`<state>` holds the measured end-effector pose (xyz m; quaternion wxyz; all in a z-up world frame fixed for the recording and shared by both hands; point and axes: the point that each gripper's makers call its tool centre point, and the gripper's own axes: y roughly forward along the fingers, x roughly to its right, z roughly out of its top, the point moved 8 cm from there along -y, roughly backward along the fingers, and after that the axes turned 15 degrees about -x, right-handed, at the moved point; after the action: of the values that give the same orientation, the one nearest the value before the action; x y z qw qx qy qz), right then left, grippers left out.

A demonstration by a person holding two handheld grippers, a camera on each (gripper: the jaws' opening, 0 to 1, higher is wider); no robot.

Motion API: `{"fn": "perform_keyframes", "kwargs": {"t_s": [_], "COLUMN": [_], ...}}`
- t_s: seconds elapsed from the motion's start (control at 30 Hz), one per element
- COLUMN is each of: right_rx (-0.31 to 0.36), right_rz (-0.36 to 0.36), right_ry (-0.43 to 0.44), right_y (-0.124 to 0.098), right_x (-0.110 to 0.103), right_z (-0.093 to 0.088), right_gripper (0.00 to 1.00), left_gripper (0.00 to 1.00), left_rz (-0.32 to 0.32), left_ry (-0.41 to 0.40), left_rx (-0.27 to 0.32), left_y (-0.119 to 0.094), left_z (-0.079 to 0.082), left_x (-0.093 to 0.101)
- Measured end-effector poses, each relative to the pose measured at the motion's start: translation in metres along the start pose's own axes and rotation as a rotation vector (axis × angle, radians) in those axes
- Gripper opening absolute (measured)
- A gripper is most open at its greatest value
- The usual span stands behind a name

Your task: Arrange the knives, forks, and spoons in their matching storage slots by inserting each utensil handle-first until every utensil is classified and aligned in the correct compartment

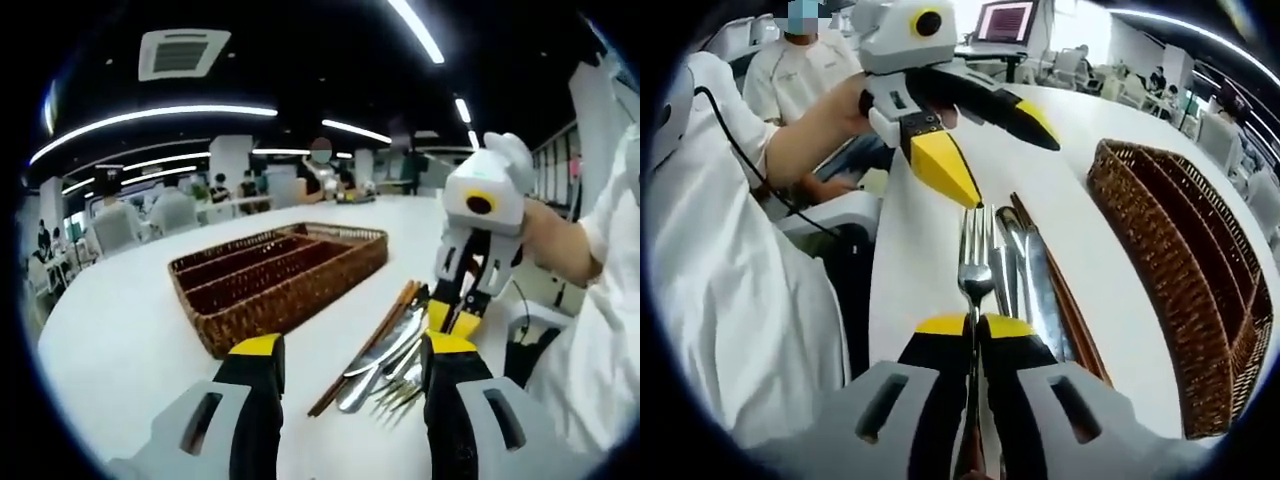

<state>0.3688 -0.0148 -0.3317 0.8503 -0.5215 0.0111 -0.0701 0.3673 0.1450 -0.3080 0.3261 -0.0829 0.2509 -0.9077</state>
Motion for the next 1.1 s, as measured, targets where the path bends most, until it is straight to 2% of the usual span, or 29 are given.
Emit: {"fn": "perform_keyframes", "kwargs": {"t_s": [0.33,0.6,0.8,1.1], "right_rx": [0.002,0.034,0.053,0.126], "right_rz": [0.006,-0.006,-0.016,-0.027], "right_ry": [-0.011,-0.017,0.0,0.048], "right_y": [-0.001,-0.007,-0.012,-0.027], "right_x": [-0.004,-0.004,0.0,0.008], "right_z": [0.001,0.005,0.003,0.001], "right_gripper": [0.03,0.03,0.03,0.03], "left_gripper": [0.54,0.54,0.55,0.56], "left_rz": [0.01,0.025,0.041,0.062], "left_ry": [-0.006,-0.013,-0.032,-0.051], "left_rx": [0.005,0.013,0.038,0.071], "left_y": [0.0,-0.002,-0.01,-0.018], "left_z": [0.001,0.004,0.005,0.006], "left_x": [0.007,0.01,-0.006,-0.021]}}
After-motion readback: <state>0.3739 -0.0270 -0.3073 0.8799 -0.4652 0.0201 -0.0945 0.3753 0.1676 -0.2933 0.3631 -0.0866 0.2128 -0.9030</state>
